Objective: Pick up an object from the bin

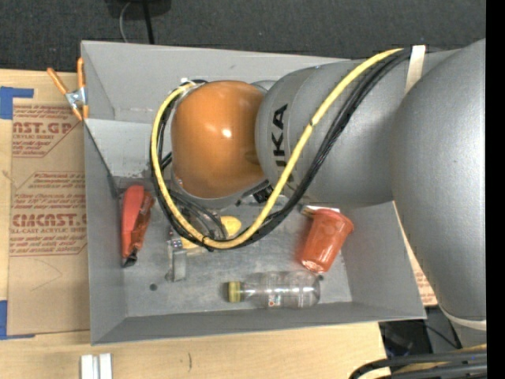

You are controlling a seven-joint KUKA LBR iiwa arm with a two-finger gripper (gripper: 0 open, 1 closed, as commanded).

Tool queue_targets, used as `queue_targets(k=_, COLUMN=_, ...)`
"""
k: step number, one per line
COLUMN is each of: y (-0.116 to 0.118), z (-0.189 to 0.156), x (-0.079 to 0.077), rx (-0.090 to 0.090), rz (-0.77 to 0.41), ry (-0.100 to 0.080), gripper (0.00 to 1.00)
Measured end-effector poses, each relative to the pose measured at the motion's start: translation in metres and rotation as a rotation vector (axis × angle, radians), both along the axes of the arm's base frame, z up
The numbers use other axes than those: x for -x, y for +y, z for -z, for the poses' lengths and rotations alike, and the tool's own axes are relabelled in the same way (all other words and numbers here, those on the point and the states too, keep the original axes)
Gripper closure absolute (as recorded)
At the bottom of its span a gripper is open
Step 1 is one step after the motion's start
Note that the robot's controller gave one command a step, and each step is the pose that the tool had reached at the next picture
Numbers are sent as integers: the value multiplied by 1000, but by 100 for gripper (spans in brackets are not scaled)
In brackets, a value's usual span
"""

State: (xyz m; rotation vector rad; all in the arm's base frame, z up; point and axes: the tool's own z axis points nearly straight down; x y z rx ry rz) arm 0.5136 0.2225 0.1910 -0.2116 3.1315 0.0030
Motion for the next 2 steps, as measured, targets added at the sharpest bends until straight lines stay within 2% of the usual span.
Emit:
queue_targets(k=1, y=-61, z=22, x=-21, rx=0, rz=-90, ry=2, gripper=0)
queue_targets(k=2, y=-52, z=35, x=-42, rx=4, rz=-296, ry=-2, gripper=0)
